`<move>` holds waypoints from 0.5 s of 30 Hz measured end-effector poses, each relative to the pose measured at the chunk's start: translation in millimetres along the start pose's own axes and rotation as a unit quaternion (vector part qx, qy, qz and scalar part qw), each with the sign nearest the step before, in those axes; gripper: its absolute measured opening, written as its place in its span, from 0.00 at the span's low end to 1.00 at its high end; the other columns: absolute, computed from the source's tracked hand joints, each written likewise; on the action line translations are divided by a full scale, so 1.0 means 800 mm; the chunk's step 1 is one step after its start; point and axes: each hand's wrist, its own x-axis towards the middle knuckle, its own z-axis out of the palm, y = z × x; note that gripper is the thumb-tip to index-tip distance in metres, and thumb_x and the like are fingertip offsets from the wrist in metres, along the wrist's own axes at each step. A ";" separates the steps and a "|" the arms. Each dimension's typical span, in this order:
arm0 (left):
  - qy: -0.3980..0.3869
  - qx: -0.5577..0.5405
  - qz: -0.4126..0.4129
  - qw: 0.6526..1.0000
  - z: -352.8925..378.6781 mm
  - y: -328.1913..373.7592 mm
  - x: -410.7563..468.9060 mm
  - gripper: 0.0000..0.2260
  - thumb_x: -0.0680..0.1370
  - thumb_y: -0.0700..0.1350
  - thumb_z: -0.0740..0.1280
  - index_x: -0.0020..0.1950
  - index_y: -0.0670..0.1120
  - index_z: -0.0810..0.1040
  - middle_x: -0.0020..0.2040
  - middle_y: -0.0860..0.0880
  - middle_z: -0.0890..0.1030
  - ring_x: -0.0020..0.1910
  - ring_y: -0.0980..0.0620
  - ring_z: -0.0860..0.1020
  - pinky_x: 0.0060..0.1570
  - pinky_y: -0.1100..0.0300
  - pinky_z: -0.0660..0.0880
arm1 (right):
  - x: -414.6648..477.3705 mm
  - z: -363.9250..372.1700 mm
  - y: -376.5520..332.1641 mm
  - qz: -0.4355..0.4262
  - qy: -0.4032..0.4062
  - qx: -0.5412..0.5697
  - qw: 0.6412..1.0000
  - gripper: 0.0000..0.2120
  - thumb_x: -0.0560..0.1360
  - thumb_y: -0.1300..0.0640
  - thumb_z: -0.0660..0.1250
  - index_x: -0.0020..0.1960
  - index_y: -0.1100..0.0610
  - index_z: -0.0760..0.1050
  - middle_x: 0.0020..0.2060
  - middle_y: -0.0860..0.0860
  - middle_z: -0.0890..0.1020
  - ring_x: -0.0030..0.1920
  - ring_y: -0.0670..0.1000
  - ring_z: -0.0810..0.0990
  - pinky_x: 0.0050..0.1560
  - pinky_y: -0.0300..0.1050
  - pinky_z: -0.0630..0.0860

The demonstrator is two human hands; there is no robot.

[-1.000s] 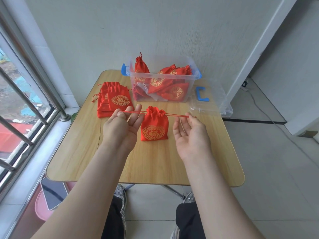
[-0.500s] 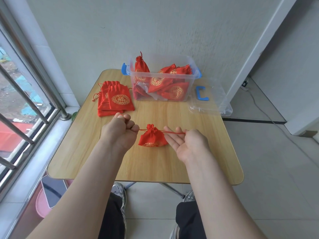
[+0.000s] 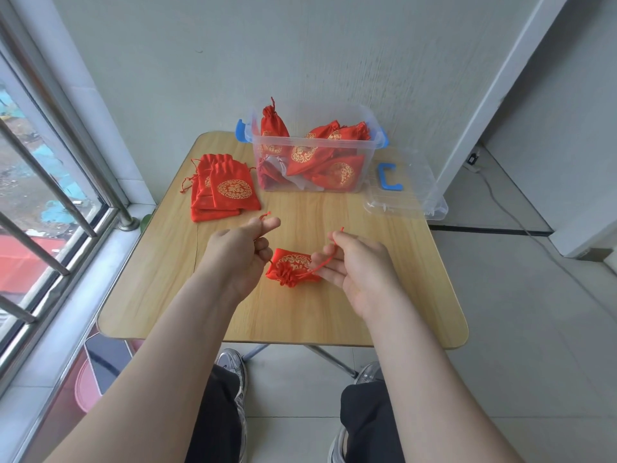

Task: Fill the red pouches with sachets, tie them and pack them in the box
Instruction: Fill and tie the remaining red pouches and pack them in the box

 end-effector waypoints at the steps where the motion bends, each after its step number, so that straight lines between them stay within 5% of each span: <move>1: -0.017 0.012 0.006 1.000 0.000 0.000 -0.002 0.05 0.87 0.39 0.63 0.60 0.39 0.77 0.46 0.47 0.88 0.33 0.55 0.68 0.39 0.61 0.71 | -0.001 0.000 0.000 -0.012 -0.007 -0.017 1.000 0.06 0.85 0.61 0.66 0.53 0.61 0.80 0.36 0.55 0.80 0.40 0.57 0.86 0.47 0.54 0.87; 6: -0.129 0.145 0.005 0.981 0.001 -0.005 -0.013 0.07 0.86 0.42 0.65 0.60 0.39 0.80 0.47 0.45 0.87 0.32 0.54 0.73 0.33 0.62 0.75 | -0.003 0.000 0.002 -0.079 -0.038 -0.095 0.992 0.06 0.82 0.58 0.72 0.56 0.61 0.84 0.43 0.56 0.88 0.45 0.56 0.89 0.48 0.54 0.88; 10: -0.147 0.259 0.015 0.955 0.003 -0.013 -0.016 0.11 0.85 0.44 0.68 0.60 0.36 0.82 0.43 0.46 0.84 0.32 0.54 0.72 0.33 0.60 0.71 | 0.000 -0.002 0.010 -0.182 -0.019 -0.214 0.960 0.06 0.81 0.53 0.74 0.55 0.51 0.88 0.44 0.45 0.90 0.48 0.43 0.88 0.55 0.46 0.85; 15: -0.148 0.295 0.042 0.943 0.002 -0.012 -0.014 0.15 0.84 0.46 0.71 0.56 0.33 0.83 0.44 0.45 0.83 0.34 0.53 0.71 0.35 0.59 0.71 | 0.005 -0.005 0.013 -0.190 -0.025 -0.223 0.956 0.09 0.81 0.52 0.74 0.60 0.51 0.87 0.50 0.45 0.90 0.54 0.44 0.87 0.59 0.47 0.84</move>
